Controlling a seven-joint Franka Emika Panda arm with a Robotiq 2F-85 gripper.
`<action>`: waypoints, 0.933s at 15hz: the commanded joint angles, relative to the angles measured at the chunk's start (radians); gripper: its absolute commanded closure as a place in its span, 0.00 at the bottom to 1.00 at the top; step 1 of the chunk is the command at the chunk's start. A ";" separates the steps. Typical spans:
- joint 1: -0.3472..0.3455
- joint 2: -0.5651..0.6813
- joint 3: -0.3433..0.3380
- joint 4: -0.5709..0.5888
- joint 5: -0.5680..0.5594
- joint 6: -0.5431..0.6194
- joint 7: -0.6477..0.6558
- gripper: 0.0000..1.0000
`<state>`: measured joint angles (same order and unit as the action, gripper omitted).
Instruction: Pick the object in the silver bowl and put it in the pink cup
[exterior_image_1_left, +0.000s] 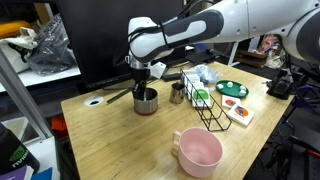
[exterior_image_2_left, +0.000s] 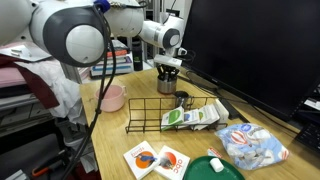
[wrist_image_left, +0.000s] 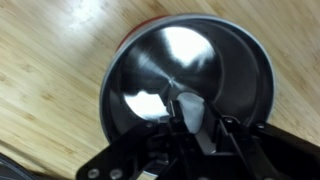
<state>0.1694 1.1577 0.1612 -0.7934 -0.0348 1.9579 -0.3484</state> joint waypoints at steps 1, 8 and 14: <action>0.008 -0.060 -0.013 -0.084 -0.011 0.051 0.046 0.93; 0.017 -0.181 -0.024 -0.234 -0.028 0.185 0.133 0.94; 0.028 -0.345 -0.040 -0.496 -0.046 0.381 0.211 0.94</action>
<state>0.1857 0.9354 0.1481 -1.0929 -0.0532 2.2257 -0.1889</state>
